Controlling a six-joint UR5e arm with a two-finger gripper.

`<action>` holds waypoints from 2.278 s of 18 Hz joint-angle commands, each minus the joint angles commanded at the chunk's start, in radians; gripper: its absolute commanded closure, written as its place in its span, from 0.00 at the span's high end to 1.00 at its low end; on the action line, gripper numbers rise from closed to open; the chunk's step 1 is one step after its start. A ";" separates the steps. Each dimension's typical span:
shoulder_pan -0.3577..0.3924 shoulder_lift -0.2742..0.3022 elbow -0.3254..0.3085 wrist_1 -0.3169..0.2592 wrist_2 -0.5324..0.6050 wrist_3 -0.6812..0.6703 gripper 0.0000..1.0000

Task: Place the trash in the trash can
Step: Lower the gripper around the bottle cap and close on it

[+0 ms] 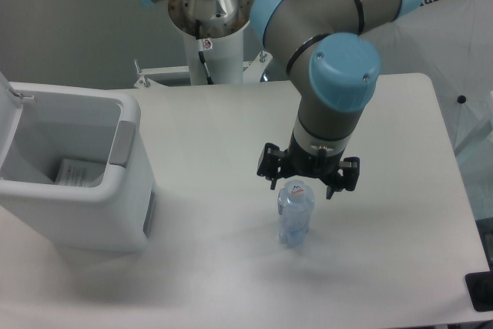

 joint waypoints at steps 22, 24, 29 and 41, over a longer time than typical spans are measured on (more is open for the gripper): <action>-0.028 -0.009 -0.035 0.002 0.069 0.000 0.57; -0.028 -0.009 -0.035 0.002 0.069 -0.002 0.46; -0.028 -0.005 -0.035 0.002 0.068 -0.002 0.27; -0.015 0.064 -0.032 -0.003 0.043 0.006 0.21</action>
